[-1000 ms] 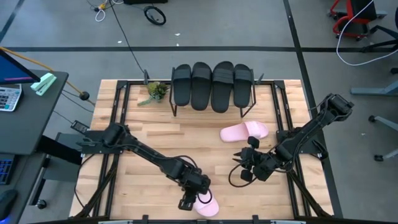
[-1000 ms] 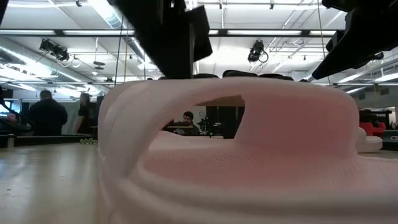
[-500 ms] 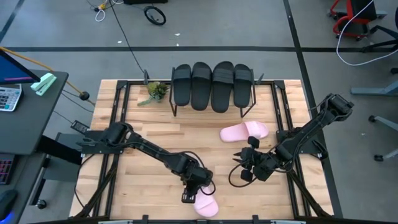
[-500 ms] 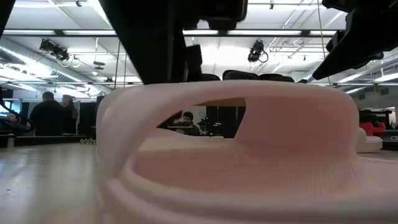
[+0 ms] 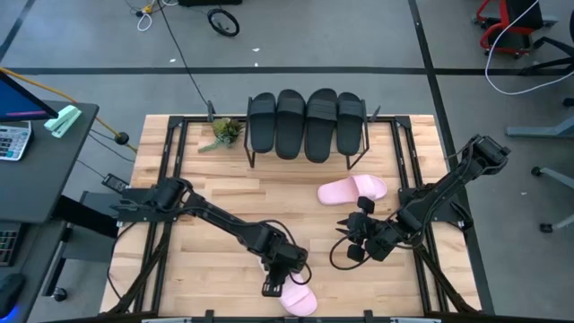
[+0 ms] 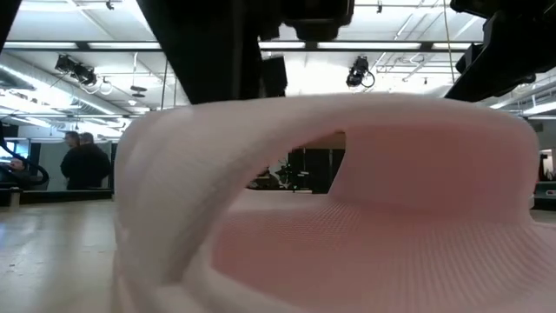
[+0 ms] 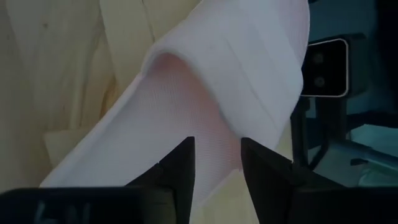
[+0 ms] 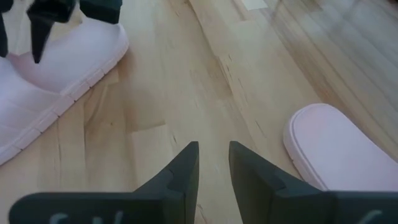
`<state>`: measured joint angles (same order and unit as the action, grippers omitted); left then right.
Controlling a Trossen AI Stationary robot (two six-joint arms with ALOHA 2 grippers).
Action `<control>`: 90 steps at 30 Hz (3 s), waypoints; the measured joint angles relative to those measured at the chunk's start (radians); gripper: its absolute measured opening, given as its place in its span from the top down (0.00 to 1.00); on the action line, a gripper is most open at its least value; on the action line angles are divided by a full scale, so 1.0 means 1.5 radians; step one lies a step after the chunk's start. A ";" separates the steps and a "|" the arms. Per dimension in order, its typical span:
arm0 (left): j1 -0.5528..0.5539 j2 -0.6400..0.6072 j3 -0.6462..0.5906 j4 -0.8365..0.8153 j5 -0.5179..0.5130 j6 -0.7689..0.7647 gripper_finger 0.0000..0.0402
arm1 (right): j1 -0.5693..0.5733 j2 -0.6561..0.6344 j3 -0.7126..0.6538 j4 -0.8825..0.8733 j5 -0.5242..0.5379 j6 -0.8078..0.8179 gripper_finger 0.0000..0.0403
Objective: Pick and place slides into the shelf
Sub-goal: Put the pink slide under the shelf
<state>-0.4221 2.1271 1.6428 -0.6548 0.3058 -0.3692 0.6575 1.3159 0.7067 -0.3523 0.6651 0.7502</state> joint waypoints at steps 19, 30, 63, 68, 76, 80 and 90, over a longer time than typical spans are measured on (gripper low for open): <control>-0.001 -0.027 0.000 0.002 0.010 -0.048 0.71 | 0.000 0.000 0.000 -0.001 0.000 0.004 0.77; -0.002 -0.027 0.000 0.074 0.056 -0.049 0.55 | 0.000 0.000 0.000 -0.001 0.000 0.004 0.77; -0.006 0.017 0.000 0.209 0.083 -0.056 0.82 | 0.000 0.000 0.000 -0.007 0.010 0.005 0.77; 0.017 0.017 0.000 0.239 0.089 -0.060 0.96 | 0.000 0.000 0.000 -0.006 0.011 0.005 0.77; 0.050 0.017 0.000 0.286 0.022 -0.030 0.97 | 0.000 0.000 0.000 -0.006 0.038 0.039 0.77; 0.051 0.017 0.000 0.351 -0.041 -0.007 0.96 | 0.001 0.000 0.000 -0.006 0.103 0.092 0.77; 0.047 0.002 0.000 0.373 -0.167 0.058 0.97 | 0.075 -0.027 0.000 -0.081 0.168 0.144 0.77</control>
<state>-0.3510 2.1300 1.6424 -0.0954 0.0555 -0.2819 0.7702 1.2752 0.7067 -0.4731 0.9171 0.9660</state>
